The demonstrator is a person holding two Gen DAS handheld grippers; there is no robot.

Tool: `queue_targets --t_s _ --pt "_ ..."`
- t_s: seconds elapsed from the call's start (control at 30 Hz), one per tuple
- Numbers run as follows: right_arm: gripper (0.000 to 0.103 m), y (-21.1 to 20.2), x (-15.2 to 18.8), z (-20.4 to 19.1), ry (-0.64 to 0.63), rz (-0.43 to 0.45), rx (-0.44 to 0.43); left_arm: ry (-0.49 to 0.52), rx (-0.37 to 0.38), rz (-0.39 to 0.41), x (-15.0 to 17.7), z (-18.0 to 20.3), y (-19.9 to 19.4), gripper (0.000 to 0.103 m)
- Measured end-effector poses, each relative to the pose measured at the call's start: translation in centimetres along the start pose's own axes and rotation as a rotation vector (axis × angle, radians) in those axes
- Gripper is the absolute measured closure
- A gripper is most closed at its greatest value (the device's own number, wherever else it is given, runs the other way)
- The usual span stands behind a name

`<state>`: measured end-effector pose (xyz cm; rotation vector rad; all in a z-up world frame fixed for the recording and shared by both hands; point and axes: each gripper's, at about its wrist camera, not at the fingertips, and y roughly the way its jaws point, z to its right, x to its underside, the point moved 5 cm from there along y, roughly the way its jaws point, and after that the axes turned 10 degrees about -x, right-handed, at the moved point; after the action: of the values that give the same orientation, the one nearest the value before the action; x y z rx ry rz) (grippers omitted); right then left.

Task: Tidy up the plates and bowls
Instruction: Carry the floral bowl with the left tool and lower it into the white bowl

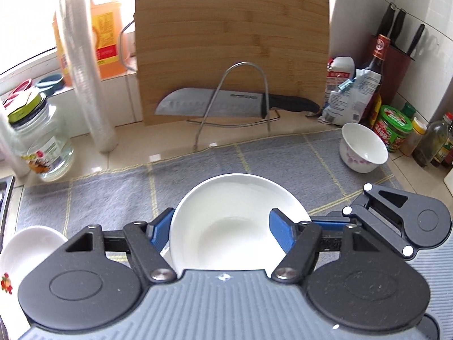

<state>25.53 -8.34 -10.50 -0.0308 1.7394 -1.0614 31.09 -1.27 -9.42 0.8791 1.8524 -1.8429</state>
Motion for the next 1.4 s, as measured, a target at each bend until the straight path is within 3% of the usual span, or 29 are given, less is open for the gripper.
queue_targets --t_s 0.57,1.07,1.27,1.4 --pt "0.018 4.1 0.8 -1.2 0.01 -0.069 -0.066 -0.056 0.0 -0.048 2.8 -2.6 2.0 0.032" --pt "0.018 3.7 1.3 -1.4 0.0 -0.06 -0.065 -0.055 0.014 -0.064 3.5 -2.7 3.0 0.032" --pt "0.009 3.7 1.5 -1.7 -0.018 -0.059 -0.076 -0.043 0.014 -0.024 3.8 -2.7 2.9 0.032" --pt "0.005 3.6 1.4 -1.9 -0.028 -0.047 -0.073 -0.05 0.018 -0.005 3.4 -2.9 2.6 0.026"
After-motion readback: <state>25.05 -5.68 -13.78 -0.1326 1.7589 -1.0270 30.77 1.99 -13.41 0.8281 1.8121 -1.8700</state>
